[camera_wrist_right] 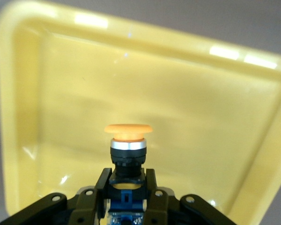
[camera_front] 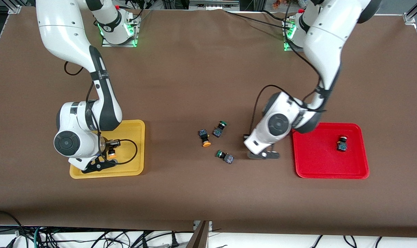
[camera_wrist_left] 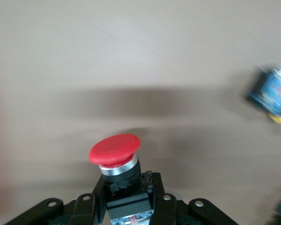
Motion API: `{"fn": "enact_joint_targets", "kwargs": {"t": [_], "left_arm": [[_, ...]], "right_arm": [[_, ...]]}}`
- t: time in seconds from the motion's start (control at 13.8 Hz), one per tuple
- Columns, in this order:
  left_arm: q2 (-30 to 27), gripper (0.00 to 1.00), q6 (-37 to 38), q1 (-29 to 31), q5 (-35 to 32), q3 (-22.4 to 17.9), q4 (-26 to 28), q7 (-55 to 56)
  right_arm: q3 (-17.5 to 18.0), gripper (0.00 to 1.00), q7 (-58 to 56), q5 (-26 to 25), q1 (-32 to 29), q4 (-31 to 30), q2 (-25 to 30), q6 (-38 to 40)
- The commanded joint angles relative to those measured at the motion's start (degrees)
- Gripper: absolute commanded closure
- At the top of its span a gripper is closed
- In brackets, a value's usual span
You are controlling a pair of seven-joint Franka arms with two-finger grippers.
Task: Place red and yellow buttons in trays
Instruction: 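Place the yellow button in the yellow tray while the left gripper places red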
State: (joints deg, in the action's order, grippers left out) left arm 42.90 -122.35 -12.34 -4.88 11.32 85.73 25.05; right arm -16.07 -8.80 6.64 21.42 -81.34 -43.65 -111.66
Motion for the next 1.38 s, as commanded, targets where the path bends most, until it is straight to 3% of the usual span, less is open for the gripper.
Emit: {"fn": "enact_joint_targets", "kwargs": {"t": [0.0, 0.29, 0.36, 0.58, 0.8, 0.87, 0.94, 1.02, 1.09, 1.16, 1.31], "left_arm": [[-4.8, 1.00, 5.2, 7.4, -1.5, 0.8, 1.0, -10.3], [-5.1, 0.99, 4.8, 16.4, -1.6, 0.8, 2.4, -28.2], [-5.0, 0.99, 4.4, 17.6, -1.6, 0.8, 3.6, -30.4], [-5.1, 0.99, -6.3, 22.1, -1.7, 0.8, 11.7, -37.3], [-5.2, 0.92, -8.3, 22.7, -1.6, 1.2, 13.9, -38.8], [-5.2, 0.83, -8.3, 22.7, -1.6, 1.2, 14.1, -38.8], [-5.2, 0.65, -8.3, 22.7, -1.5, 1.2, 14.1, -38.8], [-5.3, 0.61, -7.9, 22.7, -1.5, 1.2, 14.1, -38.7], [-5.3, 0.43, -6.9, 22.7, -1.5, 1.3, 13.9, -38.5], [-5.3, 0.04, -6.8, 22.7, -1.4, 1.4, 13.2, -38.3], [-6.2, 0.00, -5.8, 22.4, -1.4, 1.6, 10.7, -38.7]], "right_arm": [[0.1, 0.51, -0.6, 2.4, -0.6, -5.4, 2.2, -1.3], [0.2, 0.17, -1.6, 4.0, -0.8, -8.7, 2.8, -4.9], [0.3, 0.01, -1.3, 4.0, -0.8, -8.3, 3.9, -4.7], [1.5, 0.00, 4.5, 5.5, 1.3, -4.3, 6.3, -0.5], [2.8, 0.00, 10.2, 6.7, 4.4, 0.0, 6.2, 1.7], [3.9, 0.00, 10.6, 6.9, 5.4, 1.0, 6.0, 1.4], [4.7, 0.00, 11.9, 7.4, 6.2, 2.3, 5.4, 1.4], [5.5, 0.00, 14.8, 8.1, 6.9, 2.7, 4.9, 0.9], [6.4, 0.00, 18.4, 8.3, 8.3, 2.7, 4.5, -1.3], [6.7, 0.00, 20.3, 8.6, 9.8, 2.6, 3.8, -4.6], [6.7, 0.00, 27.3, 8.7, 14.2, 2.6, 1.8, -10.2]]}}
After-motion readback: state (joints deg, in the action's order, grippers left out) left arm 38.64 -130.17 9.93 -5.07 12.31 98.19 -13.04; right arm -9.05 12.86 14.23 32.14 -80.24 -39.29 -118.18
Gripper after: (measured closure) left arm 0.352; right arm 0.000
